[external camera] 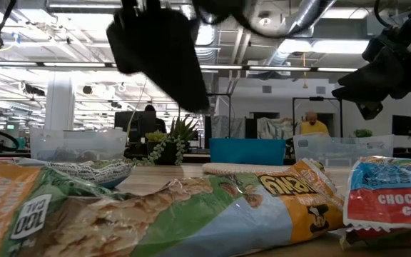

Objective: Pick and place Granola Bars by type
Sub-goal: Put the yellow granola bar into the blue bin

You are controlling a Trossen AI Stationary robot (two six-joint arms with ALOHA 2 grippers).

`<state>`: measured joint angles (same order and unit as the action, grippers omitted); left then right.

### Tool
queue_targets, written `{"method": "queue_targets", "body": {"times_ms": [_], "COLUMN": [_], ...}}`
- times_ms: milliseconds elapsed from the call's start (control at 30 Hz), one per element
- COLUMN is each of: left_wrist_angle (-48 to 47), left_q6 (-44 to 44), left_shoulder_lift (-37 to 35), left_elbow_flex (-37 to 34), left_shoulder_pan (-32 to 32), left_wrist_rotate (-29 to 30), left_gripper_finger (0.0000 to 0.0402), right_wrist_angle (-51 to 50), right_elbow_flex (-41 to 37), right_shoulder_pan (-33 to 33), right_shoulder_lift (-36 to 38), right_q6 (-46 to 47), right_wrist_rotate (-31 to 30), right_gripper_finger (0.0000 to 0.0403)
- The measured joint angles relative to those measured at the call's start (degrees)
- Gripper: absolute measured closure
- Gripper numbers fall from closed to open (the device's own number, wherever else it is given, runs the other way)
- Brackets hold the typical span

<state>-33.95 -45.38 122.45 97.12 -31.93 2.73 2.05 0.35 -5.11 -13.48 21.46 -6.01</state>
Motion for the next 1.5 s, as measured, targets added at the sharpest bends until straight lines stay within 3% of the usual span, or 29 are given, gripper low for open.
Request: {"method": "queue_targets", "body": {"times_ms": [667,1067,1200,1500], "left_wrist_angle": [2.5,5.0,4.4,2.8], "left_q6": [-5.3,-7.9,-8.1,-8.2], "left_shoulder_lift": [5.6,7.5,7.6,7.7], "left_elbow_flex": [-0.1,0.2,0.2,0.1], "left_shoulder_pan": [0.5,0.4,0.4,0.5], "left_wrist_rotate": [0.1,-3.0,-2.2,-0.4], "left_gripper_finger": [0.0118,0.0122,0.0157,0.0283], "right_wrist_angle": [-0.3,-0.1,-0.3,-0.3], "right_elbow_flex": [0.0,0.0,0.0,0.0], "right_shoulder_pan": [0.0,0.0,0.0,0.0], "right_shoulder_lift": [0.0,0.0,0.0,0.0], "right_q6": [0.0,0.0,0.0,0.0], "right_wrist_rotate": [0.0,0.0,0.0,0.0], "right_gripper_finger": [0.0275,0.0275,0.0275,0.0275]}}
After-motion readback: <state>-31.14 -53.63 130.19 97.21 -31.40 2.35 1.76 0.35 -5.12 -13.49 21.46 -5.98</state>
